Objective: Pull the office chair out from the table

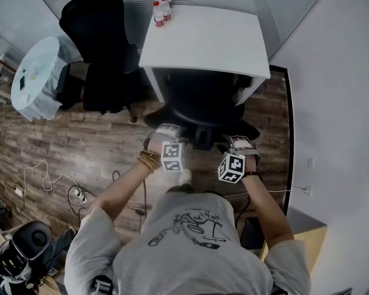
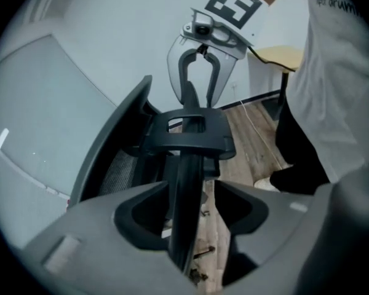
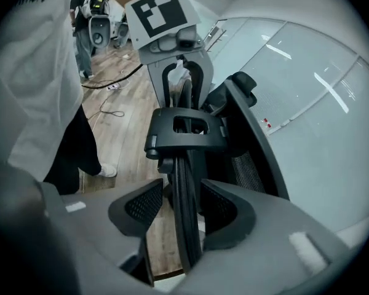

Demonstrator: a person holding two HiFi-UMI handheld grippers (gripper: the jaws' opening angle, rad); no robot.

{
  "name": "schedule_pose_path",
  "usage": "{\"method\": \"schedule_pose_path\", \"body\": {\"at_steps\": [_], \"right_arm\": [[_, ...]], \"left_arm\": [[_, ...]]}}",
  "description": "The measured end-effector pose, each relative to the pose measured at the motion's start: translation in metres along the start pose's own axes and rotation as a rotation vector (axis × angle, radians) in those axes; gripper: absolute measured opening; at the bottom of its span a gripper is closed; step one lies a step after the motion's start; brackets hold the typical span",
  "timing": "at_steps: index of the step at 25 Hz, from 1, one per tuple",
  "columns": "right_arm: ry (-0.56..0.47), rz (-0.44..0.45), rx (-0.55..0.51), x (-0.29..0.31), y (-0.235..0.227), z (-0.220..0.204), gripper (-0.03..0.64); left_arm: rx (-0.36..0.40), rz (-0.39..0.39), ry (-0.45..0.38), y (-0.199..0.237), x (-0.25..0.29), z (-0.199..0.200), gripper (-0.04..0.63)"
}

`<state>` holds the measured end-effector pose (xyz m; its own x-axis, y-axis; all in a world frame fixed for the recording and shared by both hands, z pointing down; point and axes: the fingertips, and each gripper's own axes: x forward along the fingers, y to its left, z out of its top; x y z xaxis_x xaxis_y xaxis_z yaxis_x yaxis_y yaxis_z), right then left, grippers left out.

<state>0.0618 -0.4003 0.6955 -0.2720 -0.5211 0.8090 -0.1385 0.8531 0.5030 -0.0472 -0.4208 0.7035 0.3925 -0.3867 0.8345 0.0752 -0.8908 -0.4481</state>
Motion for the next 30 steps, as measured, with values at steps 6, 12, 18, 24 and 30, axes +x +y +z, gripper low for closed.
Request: {"method": "schedule_pose_path", "body": {"at_steps": [6,12,18,24,30], "right_arm": [[0.051,0.031,-0.083,0.033,0.003,-0.003,0.173],[0.058,0.031,-0.126,0.043,0.003,-0.005,0.144],[0.055,0.035,-0.131,0.044,0.003,-0.004,0.127],[0.058,0.040,-0.112,0.046,0.004,-0.004,0.120],[0.061,0.035,-0.085,0.043,0.007,-0.004,0.112]], "left_arm": [[0.050,-0.020,0.054,0.003,0.025,-0.016,0.218],[0.069,-0.019,0.066,0.004,0.035,-0.024,0.157],[0.085,-0.015,0.053,0.003,0.036,-0.026,0.133],[0.077,-0.012,0.053,0.002,0.038,-0.028,0.123],[0.069,-0.009,0.066,-0.003,0.036,-0.027,0.114]]}}
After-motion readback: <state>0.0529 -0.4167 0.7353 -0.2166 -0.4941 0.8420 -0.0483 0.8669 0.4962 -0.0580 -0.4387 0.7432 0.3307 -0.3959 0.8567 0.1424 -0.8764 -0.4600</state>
